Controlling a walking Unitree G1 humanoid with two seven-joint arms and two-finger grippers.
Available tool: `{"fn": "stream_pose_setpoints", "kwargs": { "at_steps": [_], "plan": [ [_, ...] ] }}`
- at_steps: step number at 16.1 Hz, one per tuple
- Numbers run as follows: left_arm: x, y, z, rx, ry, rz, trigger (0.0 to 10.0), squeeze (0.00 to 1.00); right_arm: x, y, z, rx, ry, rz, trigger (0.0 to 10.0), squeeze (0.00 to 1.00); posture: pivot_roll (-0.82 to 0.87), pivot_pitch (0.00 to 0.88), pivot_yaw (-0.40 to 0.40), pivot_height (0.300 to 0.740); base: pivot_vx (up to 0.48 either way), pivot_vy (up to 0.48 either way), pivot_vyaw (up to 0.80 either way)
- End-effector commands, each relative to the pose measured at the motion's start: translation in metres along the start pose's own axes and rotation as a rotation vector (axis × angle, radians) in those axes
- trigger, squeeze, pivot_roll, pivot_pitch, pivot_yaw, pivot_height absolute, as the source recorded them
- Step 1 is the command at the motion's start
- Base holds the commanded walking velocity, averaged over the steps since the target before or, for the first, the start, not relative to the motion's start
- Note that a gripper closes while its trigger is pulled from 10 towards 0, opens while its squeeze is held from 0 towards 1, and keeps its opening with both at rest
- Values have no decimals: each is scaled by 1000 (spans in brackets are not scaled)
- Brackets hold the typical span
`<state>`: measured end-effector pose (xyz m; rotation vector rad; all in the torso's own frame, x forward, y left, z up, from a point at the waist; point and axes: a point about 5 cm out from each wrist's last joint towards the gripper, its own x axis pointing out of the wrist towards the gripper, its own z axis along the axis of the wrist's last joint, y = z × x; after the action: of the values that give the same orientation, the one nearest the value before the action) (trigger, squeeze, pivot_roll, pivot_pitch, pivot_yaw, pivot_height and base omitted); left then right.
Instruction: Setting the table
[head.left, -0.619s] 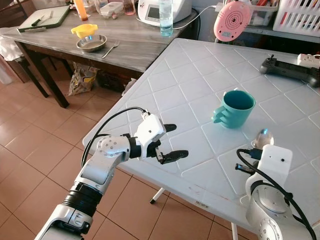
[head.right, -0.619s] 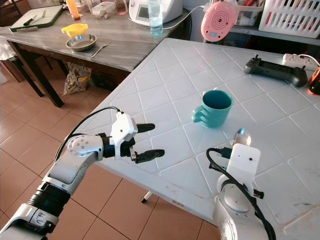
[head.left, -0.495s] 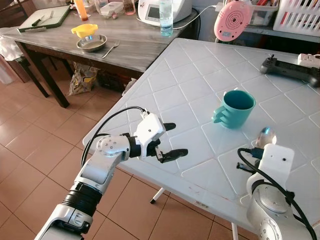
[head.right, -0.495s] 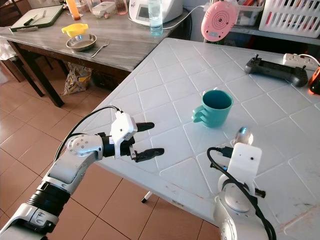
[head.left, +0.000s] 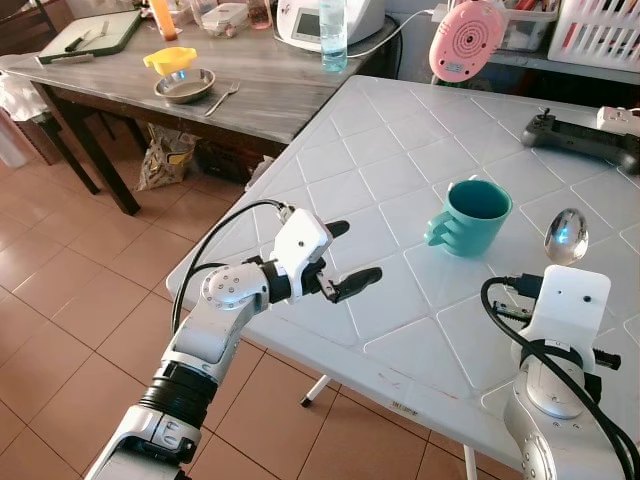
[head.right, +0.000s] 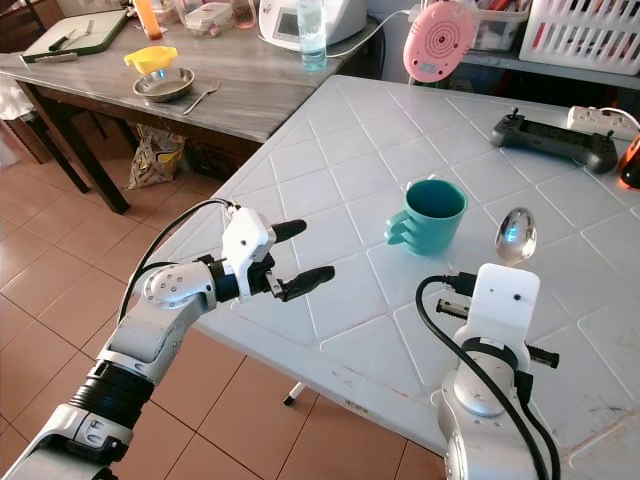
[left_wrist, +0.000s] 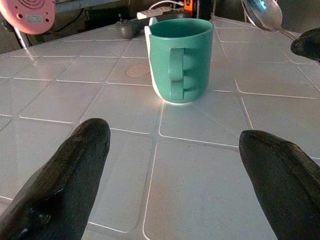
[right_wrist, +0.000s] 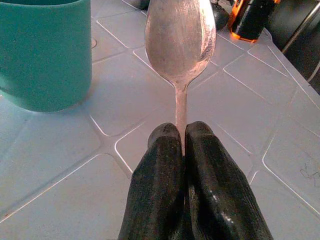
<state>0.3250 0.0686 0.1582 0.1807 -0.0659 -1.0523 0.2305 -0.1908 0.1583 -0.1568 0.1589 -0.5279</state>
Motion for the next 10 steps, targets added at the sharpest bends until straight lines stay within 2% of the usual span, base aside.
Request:
{"fn": "stream_pose_setpoints", "kwargs": {
  "at_steps": [1, 10],
  "plan": [
    [-4, 3, 0, 7, -2, 20, 10000, 0, -1, 1, 2, 2, -11, 0, 588, 0, -60, 102, 87, 740, 0, 0, 0],
    [-4, 3, 0, 7, -2, 20, 10000, 0, -1, 1, 2, 2, -11, 0, 588, 0, -60, 102, 87, 740, 0, 0, 0]
  ]
}}
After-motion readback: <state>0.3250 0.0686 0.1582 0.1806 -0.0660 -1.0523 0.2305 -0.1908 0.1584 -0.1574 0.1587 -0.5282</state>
